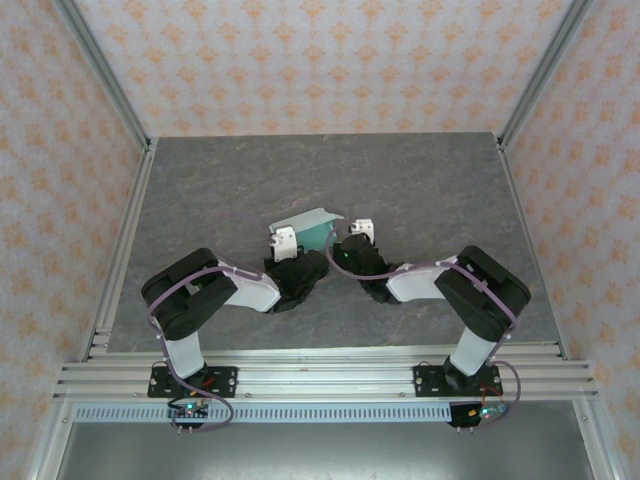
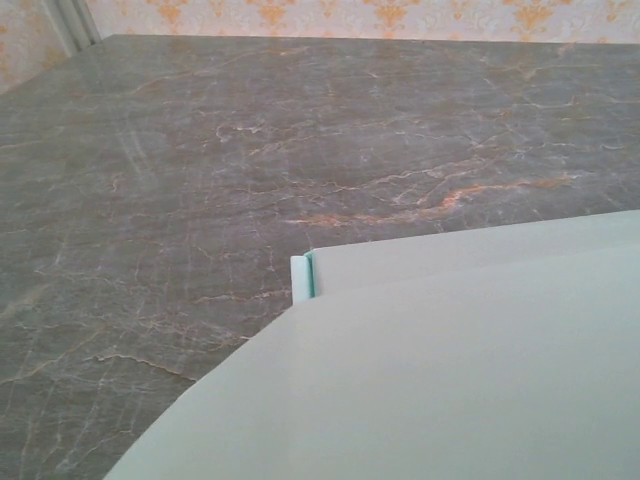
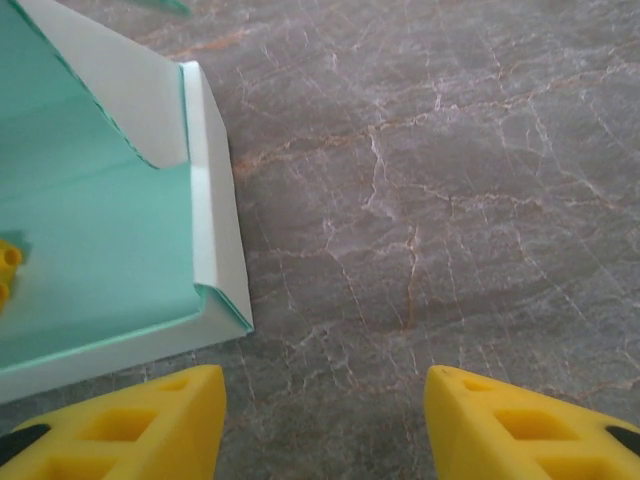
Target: Fold the paper box
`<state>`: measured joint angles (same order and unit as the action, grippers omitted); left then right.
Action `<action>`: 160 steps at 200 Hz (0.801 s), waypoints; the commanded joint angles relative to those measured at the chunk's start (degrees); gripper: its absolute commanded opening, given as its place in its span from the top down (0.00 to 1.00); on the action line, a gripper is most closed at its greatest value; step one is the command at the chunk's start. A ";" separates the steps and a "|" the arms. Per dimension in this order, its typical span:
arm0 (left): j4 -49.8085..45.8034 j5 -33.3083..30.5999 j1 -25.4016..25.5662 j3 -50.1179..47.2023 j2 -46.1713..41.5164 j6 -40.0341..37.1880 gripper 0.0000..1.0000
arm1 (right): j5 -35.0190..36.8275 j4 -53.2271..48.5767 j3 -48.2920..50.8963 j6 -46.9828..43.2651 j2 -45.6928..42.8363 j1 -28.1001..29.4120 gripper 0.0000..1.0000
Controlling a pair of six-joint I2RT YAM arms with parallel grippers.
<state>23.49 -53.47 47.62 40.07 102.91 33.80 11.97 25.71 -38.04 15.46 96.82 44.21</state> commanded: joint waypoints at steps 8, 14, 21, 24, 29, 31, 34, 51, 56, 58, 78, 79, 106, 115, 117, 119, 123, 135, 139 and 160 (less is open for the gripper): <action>-4.71 -2.78 -0.29 0.61 -0.42 0.83 0.93 | -1.19 -4.76 0.78 -1.98 -4.77 -0.09 0.44; -4.76 -2.69 -0.33 0.62 -0.43 0.74 0.93 | -1.48 -5.76 0.78 -2.43 -5.81 -0.08 0.44; -4.84 -2.61 -0.33 0.71 -0.50 0.74 0.93 | -1.55 -7.40 0.69 -2.81 -7.27 -0.08 0.44; -4.85 -2.60 -0.26 0.70 -0.52 0.67 0.93 | -1.59 -8.02 0.69 -3.07 -7.90 -0.08 0.44; -4.85 -2.53 -0.32 0.71 -0.52 0.61 0.93 | -1.72 -9.08 0.63 -3.46 -9.09 -0.08 0.44; -4.85 -2.52 -0.33 0.71 -0.52 0.57 0.93 | -1.82 -9.56 0.56 -3.72 -9.62 -0.08 0.44; -4.90 -2.51 -0.33 0.78 -0.52 0.52 0.93 | -1.93 -10.40 0.34 -4.00 -10.33 -0.08 0.43; -4.85 -2.54 -0.32 0.82 -0.52 0.39 0.93 | -4.38 -16.14 -2.29 -5.03 -13.58 -0.95 0.41; -4.85 -2.43 -0.33 0.80 -0.52 0.39 0.93 | -5.12 -17.53 -3.12 -4.83 -14.41 -1.40 0.41; -4.81 -2.43 -0.29 0.75 -0.52 0.39 0.93 | -5.60 -18.00 -3.45 -4.65 -14.73 -1.64 0.41; -4.65 -2.38 -0.32 0.71 -0.67 0.32 0.93 | -12.42 -21.32 -6.60 -2.48 -17.25 -5.40 0.38; -4.67 -2.36 -0.32 0.66 -0.69 0.31 0.93 | -12.81 -21.49 -6.78 -2.33 -17.26 -5.60 0.38; -4.19 -2.43 -0.32 0.19 -0.86 0.30 0.93 | -19.54 -25.24 -12.96 -1.34 -16.52 -8.36 0.36; -3.94 -2.39 -0.33 0.09 -0.87 0.26 0.93 | -21.01 -26.41 -15.42 -1.23 -15.61 -8.90 0.36; -3.90 -2.35 -0.33 0.05 -0.87 0.27 0.93 | -21.44 -26.72 -15.93 -1.29 -15.32 -8.99 0.36; -3.89 -2.34 -0.33 0.08 -0.89 0.16 0.93 | -21.65 -26.93 -16.32 -1.35 -15.12 -8.99 0.36; -3.89 -2.34 -0.29 0.07 -0.96 0.06 0.93 | -21.99 -27.25 -17.28 -1.34 -14.60 -9.13 0.36; -3.80 -2.25 -0.29 0.18 -1.04 -0.21 0.93 | -22.64 -28.97 -20.42 -0.93 -12.72 -9.52 0.35; -3.80 -2.28 -0.33 0.18 -1.13 -0.27 0.93 | -22.88 -29.63 -21.69 -0.82 -11.94 -9.70 0.35; -3.71 -2.24 -0.32 0.27 -1.33 -0.49 0.93 | -22.55 -34.76 -28.45 0.27 -7.30 -10.01 0.35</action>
<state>22.28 -53.63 47.62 40.45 102.80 34.00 -8.43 -1.08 -60.55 13.96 85.06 34.83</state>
